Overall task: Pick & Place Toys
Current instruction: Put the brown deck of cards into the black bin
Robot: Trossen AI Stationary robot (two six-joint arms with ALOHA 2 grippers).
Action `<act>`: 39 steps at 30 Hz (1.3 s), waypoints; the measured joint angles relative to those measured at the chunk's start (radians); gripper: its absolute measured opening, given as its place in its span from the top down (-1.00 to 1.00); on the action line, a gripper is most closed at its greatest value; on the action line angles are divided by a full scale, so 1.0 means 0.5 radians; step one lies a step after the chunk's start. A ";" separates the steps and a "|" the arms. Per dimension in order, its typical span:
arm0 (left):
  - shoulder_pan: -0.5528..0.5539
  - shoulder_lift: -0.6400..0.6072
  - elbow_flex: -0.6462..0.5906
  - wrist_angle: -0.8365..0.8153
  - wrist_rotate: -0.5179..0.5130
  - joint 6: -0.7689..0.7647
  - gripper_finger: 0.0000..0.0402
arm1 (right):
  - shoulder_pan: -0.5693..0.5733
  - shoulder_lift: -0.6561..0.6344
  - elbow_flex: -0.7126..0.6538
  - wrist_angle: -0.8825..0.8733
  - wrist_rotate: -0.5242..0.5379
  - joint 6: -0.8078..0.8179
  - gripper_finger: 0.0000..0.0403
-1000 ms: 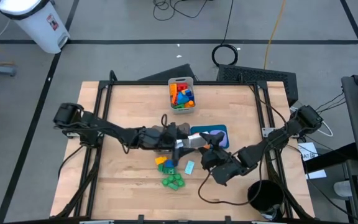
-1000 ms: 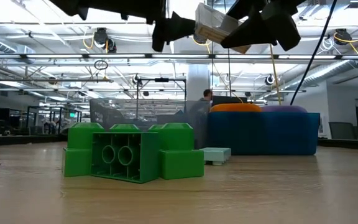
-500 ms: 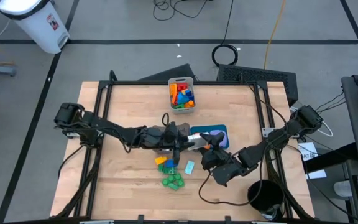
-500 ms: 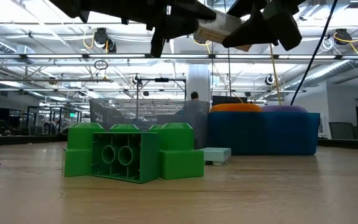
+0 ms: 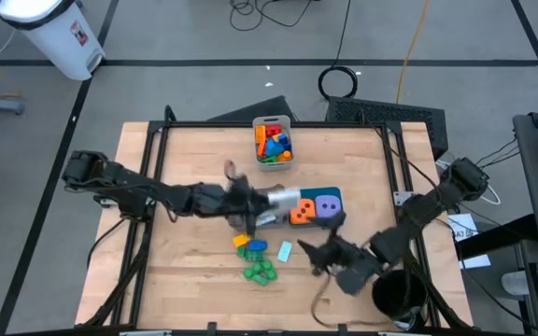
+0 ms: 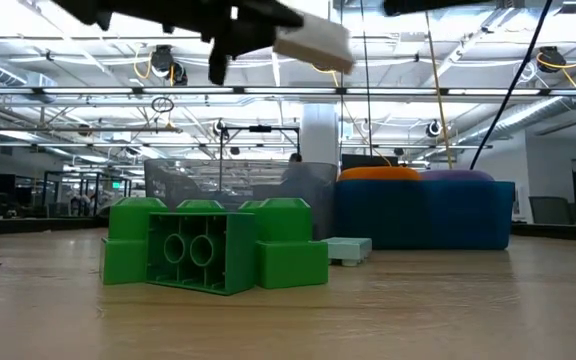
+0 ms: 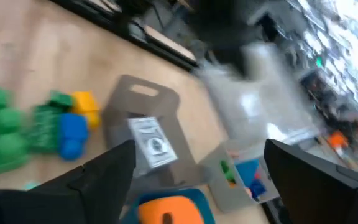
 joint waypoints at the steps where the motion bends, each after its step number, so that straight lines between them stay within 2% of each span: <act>1: 0.005 -0.039 -0.060 0.086 -0.070 -0.035 0.65 | 0.035 0.002 -0.001 -0.013 0.017 0.000 -0.69; 3: 0.008 -0.112 -0.208 0.199 -0.162 -0.135 0.65 | 0.098 -0.001 -0.002 -0.010 0.079 -0.039 -0.65; 8: 0.021 -0.155 -0.511 0.334 -0.121 -0.286 0.65 | 0.163 -0.006 -0.002 0.005 0.212 -0.116 -0.58; 12: 0.066 -0.155 -0.590 0.204 0.115 -0.200 0.65 | 0.170 -0.006 -0.002 0.020 0.209 -0.115 -0.54; 16: 0.070 -0.142 -0.603 0.172 0.207 -0.062 0.65 | 0.137 -0.005 -0.002 0.021 0.209 -0.111 -0.51; 19: 0.066 -0.126 -0.609 0.031 0.274 -0.009 0.65 | 0.116 -0.005 -0.002 0.026 0.207 -0.111 -0.50; 25: 0.065 -0.077 -0.606 -0.009 0.217 0.022 0.65 | 0.098 -0.005 -0.002 0.028 0.197 -0.077 -0.47; 30: 0.060 -0.027 -0.606 0.080 0.355 0.049 0.65 | 0.098 -0.005 -0.002 0.021 0.106 -0.059 -0.45; 39: 0.064 0.002 -0.606 -0.005 0.316 -0.006 0.60 | 0.097 -0.005 -0.002 0.021 0.101 -0.059 -0.45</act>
